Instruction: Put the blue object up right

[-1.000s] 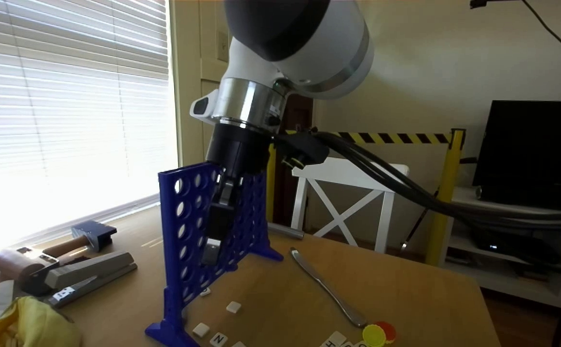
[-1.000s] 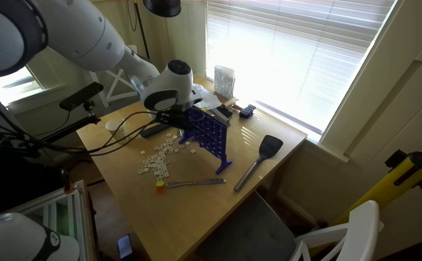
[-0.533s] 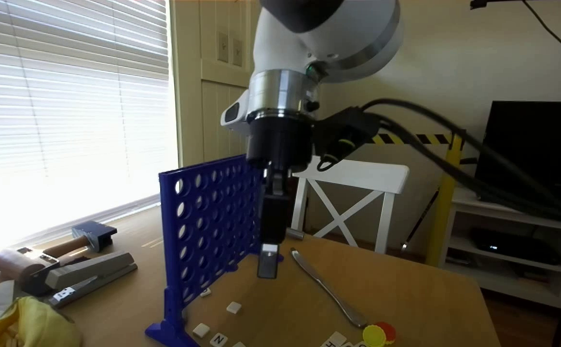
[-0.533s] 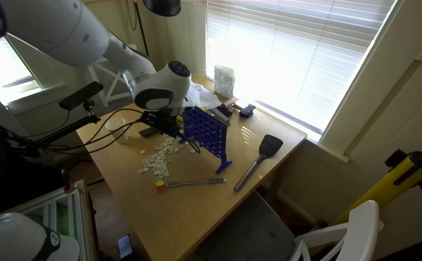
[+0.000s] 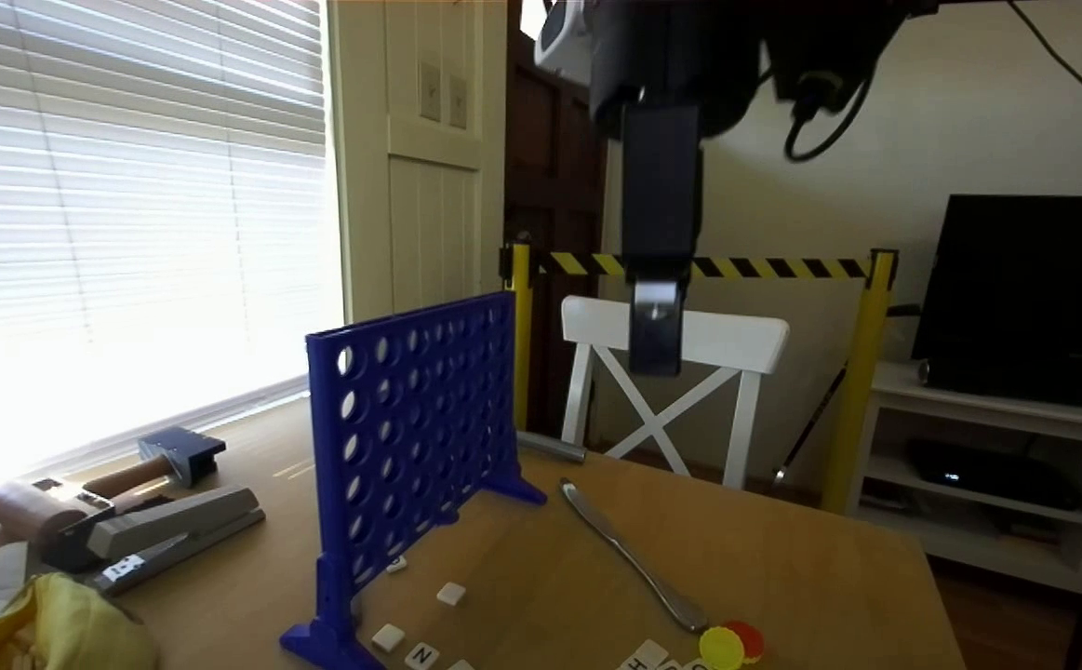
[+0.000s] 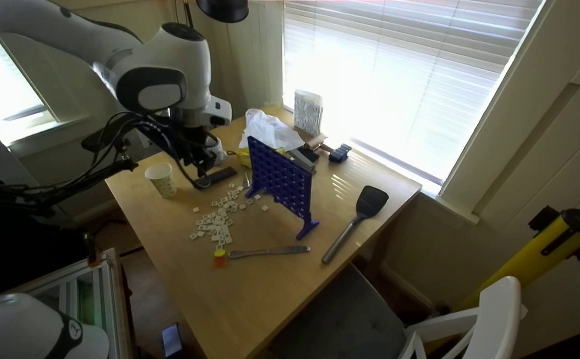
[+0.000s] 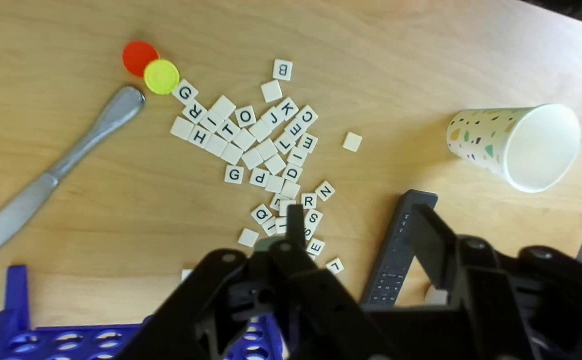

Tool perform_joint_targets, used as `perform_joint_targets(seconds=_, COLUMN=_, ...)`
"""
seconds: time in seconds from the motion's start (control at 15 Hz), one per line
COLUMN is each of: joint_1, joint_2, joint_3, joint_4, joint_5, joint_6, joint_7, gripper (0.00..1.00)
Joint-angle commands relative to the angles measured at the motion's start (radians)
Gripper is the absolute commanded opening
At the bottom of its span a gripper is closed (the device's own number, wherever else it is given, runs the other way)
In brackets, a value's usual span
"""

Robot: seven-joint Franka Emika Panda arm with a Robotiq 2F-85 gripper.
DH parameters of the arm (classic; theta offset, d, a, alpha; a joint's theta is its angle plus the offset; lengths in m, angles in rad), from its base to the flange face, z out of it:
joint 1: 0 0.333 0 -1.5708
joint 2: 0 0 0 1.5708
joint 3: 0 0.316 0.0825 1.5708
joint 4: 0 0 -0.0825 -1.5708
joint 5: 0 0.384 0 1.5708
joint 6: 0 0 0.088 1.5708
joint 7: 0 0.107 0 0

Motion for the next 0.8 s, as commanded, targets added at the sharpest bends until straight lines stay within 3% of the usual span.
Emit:
perform_joint_targets(seconds=0.0, joint_1=0.042, joint_2=-0.251, joint_3=-0.046, joint_4=-0.053, joint_5=-0.112, joint_6=-0.196, joint_7=0.247, gripper=0.88)
perform_joint_targets(seconds=0.07, joint_1=0.037, joint_2=-0.308, joint_3=-0.055, joint_4=-0.044, joint_5=-0.171, joint_6=-0.283, joint_7=0.281, gripper=0.96)
perform_joint_targets(seconds=0.27, joint_1=0.009, joint_2=-0.442, joint_3=-0.092, joint_4=0.018, joint_5=-0.303, joint_6=-0.547, joint_7=0.351, gripper=1.00)
perform_joint_targets(seconds=0.33, joint_1=0.001, joint_2=-0.496, joint_3=-0.104, joint_4=0.018, joint_5=-0.311, joint_6=-0.557, joint_7=0.385, gripper=1.00)
perform_joint_targets(seconds=0.4, joint_1=0.031, joint_2=-0.391, joint_3=-0.100, joint_4=0.019, joint_5=-0.274, joint_6=-0.494, joint_7=0.339, gripper=1.00)
perform_joint_targets(seconds=0.53, joint_1=0.015, joint_2=-0.470, joint_3=-0.114, joint_4=0.027, joint_5=-0.290, joint_6=-0.542, joint_7=0.359, gripper=1.00)
perform_joint_targets(seconds=0.73, joint_1=0.012, joint_2=-0.496, joint_3=-0.112, joint_4=0.025, joint_5=-0.291, joint_6=-0.551, joint_7=0.372, gripper=1.00)
